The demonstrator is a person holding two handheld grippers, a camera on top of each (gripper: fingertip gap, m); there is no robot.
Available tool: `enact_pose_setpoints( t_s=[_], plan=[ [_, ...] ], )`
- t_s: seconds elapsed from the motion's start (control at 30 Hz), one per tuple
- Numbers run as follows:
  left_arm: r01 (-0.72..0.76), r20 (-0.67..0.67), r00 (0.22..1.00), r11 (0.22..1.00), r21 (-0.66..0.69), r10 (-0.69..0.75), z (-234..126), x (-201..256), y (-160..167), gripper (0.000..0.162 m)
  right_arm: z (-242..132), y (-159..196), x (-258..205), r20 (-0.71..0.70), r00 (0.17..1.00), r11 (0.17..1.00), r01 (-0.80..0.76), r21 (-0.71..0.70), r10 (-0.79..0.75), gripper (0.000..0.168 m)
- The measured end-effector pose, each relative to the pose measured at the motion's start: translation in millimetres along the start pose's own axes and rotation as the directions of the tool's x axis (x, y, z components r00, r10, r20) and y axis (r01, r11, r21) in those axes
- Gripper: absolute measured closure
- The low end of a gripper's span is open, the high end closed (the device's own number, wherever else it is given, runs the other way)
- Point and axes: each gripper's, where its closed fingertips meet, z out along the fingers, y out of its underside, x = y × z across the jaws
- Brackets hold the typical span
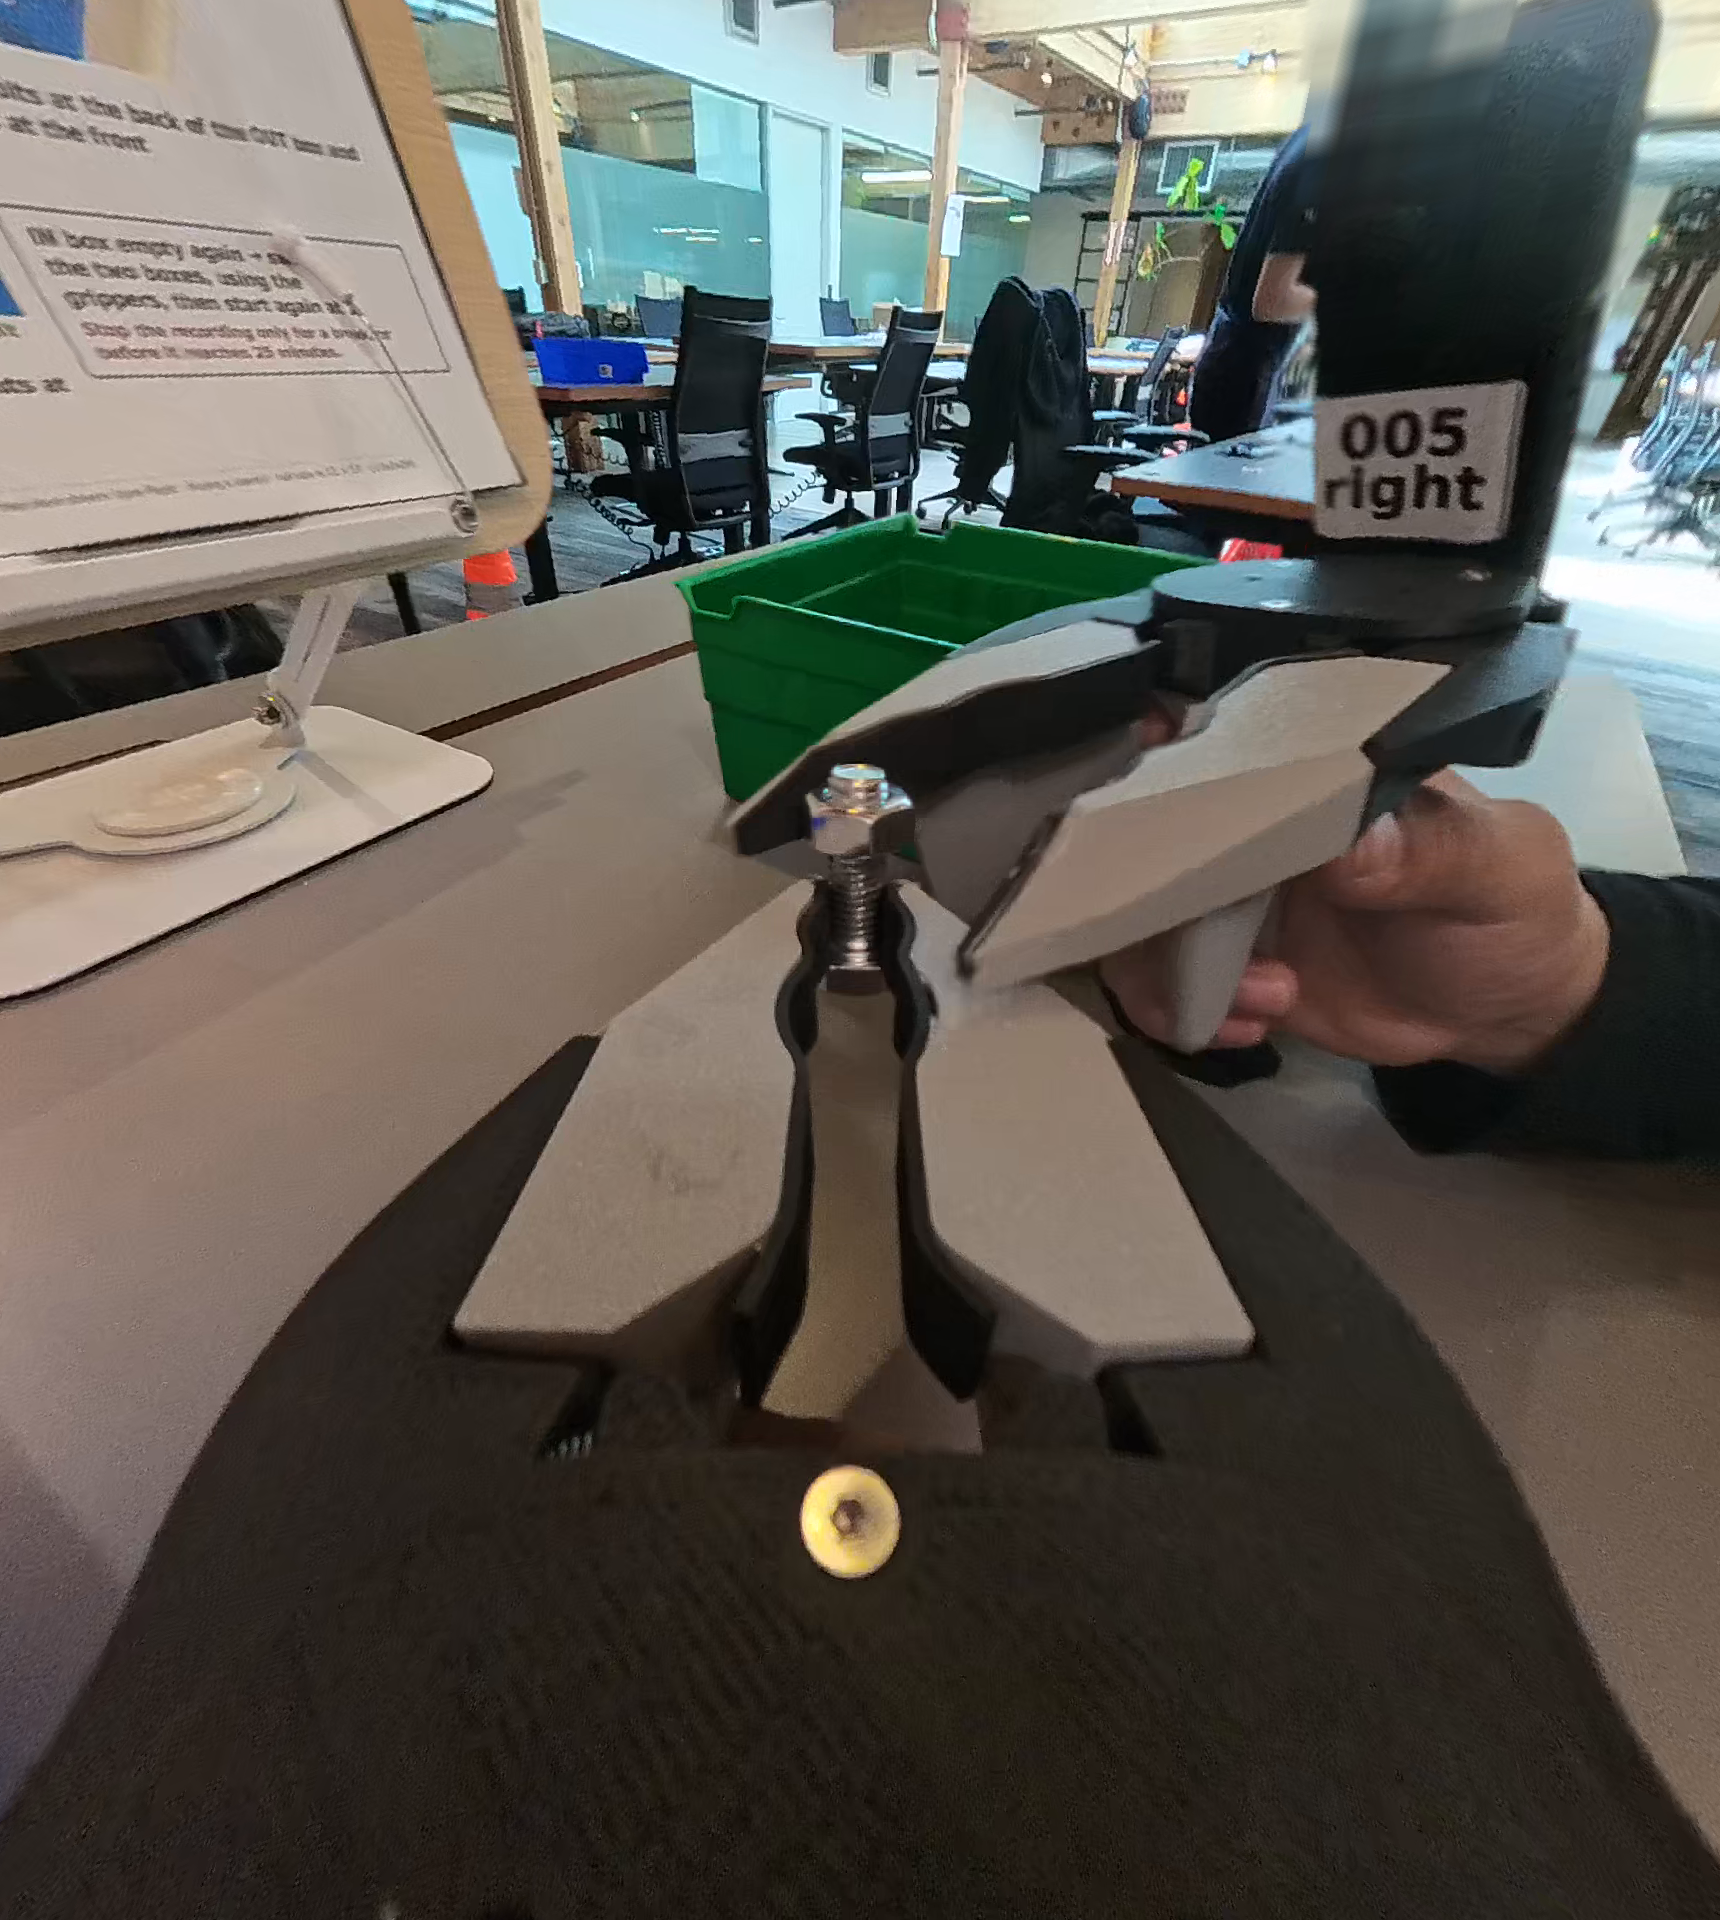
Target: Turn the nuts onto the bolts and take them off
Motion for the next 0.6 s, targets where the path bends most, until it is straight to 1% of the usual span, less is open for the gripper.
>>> enact_pose_setpoints(
  t_s=[0.07,0.13,0.23,0.37,0.47,0.6],
  plan=[
    [0.062,0.008,0.998,0.998,0.025,-0.062,-4,-9,-4,0.156,-5,-4,2,-0.005,1.0,1.0,-0.001,0.018,0.001,0.125],
    [0.092,0.012,0.996,0.995,0.039,-0.093,-7,-14,-7,0.156,-7,-6,2,0.005,1.0,1.0,-0.012,0.026,0.012,0.126],
    [0.074,-0.016,0.997,0.997,0.036,-0.074,-5,-5,-7,0.156,-5,-5,1,0.009,1.0,1.0,-0.015,0.022,0.015,0.126],
    [0.014,-0.054,0.998,1.0,0.0,-0.014,3,13,0,0.156,3,-2,-5,0.02,1.0,1.0,-0.002,0.002,0.002,0.121],
    [-0.025,-0.035,0.999,1.0,-0.01,0.025,3,12,1,0.156,2,-2,-3,-0.001,1.0,1.0,0.016,-0.007,-0.016,0.121],
    [0.035,-0.007,0.999,0.999,0.036,-0.035,-6,-3,-9,0.156,-7,-8,2,-0.02,1.0,1.0,0.02,0.019,-0.02,0.123]
  ],
)
